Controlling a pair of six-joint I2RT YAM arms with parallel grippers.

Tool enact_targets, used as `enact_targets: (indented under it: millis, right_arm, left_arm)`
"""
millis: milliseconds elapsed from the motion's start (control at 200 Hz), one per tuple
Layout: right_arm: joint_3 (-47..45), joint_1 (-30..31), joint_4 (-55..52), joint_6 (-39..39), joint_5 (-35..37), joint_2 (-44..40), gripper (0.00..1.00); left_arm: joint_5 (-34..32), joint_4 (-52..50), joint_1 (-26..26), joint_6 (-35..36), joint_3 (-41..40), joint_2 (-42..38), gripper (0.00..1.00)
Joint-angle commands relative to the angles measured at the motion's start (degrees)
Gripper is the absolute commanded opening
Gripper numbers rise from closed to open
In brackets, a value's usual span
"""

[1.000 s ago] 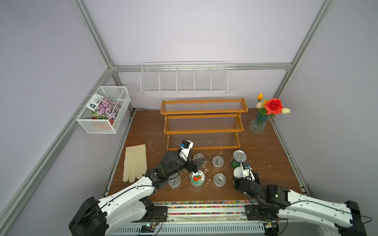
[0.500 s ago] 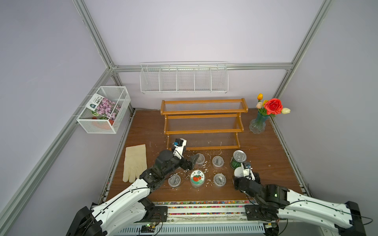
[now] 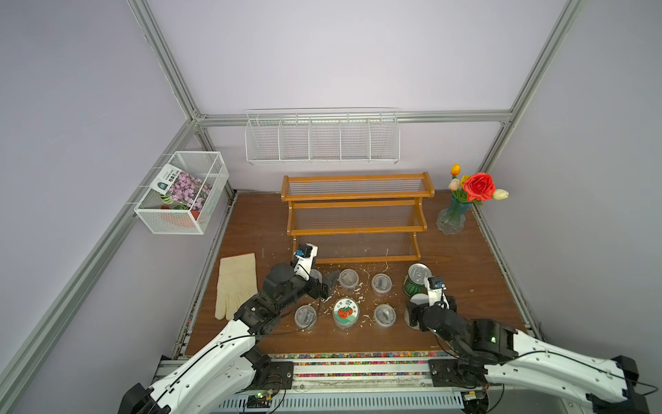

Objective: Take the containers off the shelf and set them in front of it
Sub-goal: Place the container at the center of the board, then reset both arms

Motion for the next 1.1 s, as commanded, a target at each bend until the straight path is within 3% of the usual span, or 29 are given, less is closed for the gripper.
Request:
enact_targets:
  millis: [0, 85, 165, 325, 500, 665, 775, 955, 1095]
  right_arm:
    - [4.7, -0.5, -2.3, -4.2, 2.5, -0.6, 0.98]
    - [9.3, -3.5, -4.3, -7.5, 3.1, 1.5, 0.98]
    - [12.0, -10.4, -4.1, -11.6, 0.2, 2.3, 0.97]
    - [12.1, -35.8, 2.3, -23.5, -15.6, 0.1, 0.97]
    - [8.0, -61.9, 13.2, -25.9, -31.5, 3.5, 0.97]
    - [2.9, -65.3, 27.4, -26.8, -27.4, 14.6, 0.97]
    - [-1.8, -68.2, 41.9, -25.9, -29.2, 22.3, 0.97]
    - [-4.6, -69.5, 58.1, -27.7, -27.9, 35.4, 0.97]
    - [-5.0, -69.5, 68.3, -30.3, -28.6, 42.3, 0.97]
  left_arm:
    - [0.3, -5.6, 3.7, 2.0, 2.4, -2.0, 0.99]
    - [0.6, -8.0, 8.4, 1.6, 2.7, -4.8, 0.99]
    - [-0.4, -10.4, 13.0, 1.0, 3.0, -5.7, 0.99]
    - [-2.2, -12.3, 23.8, 0.1, 1.8, -4.7, 0.99]
    - [-2.7, -6.6, 33.0, -1.0, -1.2, 0.7, 0.99]
    - [-7.8, 1.1, 35.1, -3.1, -1.4, 7.7, 0.99]
    - [-11.1, 8.2, 35.2, -2.0, -1.8, 12.0, 0.99]
    - [-14.0, 27.7, 35.2, 0.5, -6.3, 20.5, 1.0]
    - [-16.5, 37.2, 35.2, 1.4, -6.2, 28.8, 0.99]
